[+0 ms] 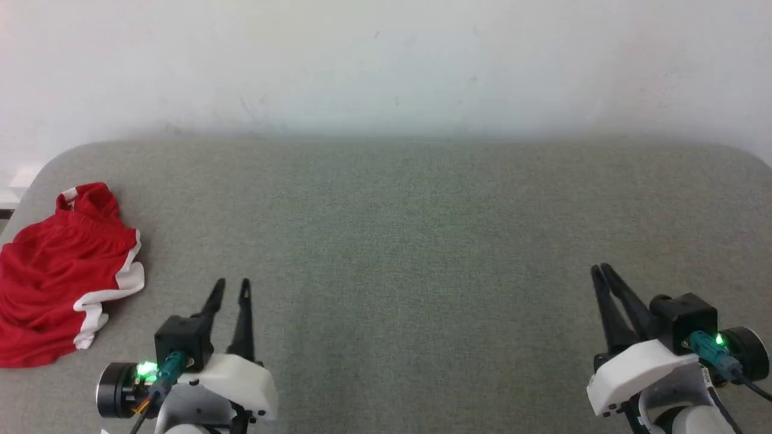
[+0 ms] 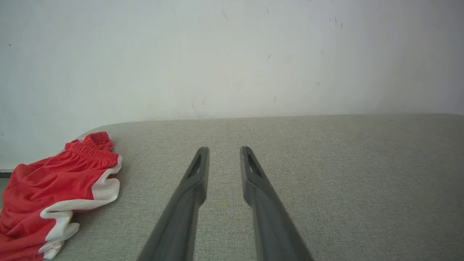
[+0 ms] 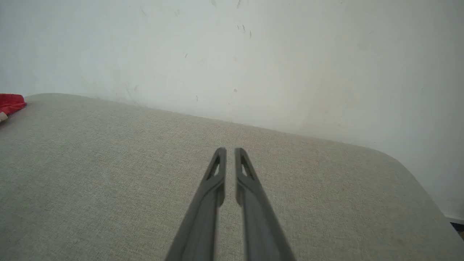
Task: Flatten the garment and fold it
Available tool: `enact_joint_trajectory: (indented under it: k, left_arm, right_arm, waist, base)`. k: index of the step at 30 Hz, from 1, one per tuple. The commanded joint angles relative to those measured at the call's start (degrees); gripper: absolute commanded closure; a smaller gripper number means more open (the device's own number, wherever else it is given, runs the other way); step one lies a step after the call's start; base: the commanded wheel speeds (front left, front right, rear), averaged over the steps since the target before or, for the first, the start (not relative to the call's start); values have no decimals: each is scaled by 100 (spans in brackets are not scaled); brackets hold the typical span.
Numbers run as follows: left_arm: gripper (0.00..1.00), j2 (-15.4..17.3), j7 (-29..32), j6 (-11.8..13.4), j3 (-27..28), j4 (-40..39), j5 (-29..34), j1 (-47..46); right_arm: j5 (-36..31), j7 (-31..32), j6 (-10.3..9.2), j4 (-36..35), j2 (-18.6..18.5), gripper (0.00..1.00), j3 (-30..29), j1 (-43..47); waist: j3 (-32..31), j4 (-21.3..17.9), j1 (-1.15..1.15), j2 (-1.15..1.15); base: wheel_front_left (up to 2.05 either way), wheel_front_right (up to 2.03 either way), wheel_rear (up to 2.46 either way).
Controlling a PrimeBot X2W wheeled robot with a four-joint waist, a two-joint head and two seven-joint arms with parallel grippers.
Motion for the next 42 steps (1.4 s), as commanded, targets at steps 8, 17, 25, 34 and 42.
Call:
enact_joint_trajectory:
  k: [8, 17, 25, 34, 42]
  left_arm:
    - [0, -2, -104, -23, -2, 26, -61, 35]
    - [0, -4, -211, -26, 2, 48, -131, 74]
    - [0, -6, -307, 3, -1, 65, -209, 82]
    - [0, -8, -415, 19, -10, 87, -325, 99]
    - [0, -10, -510, 57, -27, 118, -430, 119]
  right_arm:
    - [92, -104, -1, 34, 2, 0, -112, 19]
    - [129, -211, -2, 62, 4, 0, -238, 25]
    - [131, -307, -2, 71, 5, 0, -280, 19]
    - [126, -415, -3, 76, 7, 0, -288, -14]
    - [72, -510, -4, 112, 9, 0, -245, -36]
  waist:
    - [5, 1, 0, 0]
    - [18, 15, 0, 0]
    - [57, 97, 0, 0]
    - [110, 288, 0, 0]
    - [131, 516, 0, 0]
  base:
    - [0, 0, 0]
    - [0, 0, 0]
    - [0, 0, 0]
    - [0, 0, 0]
    - [0, 0, 0]
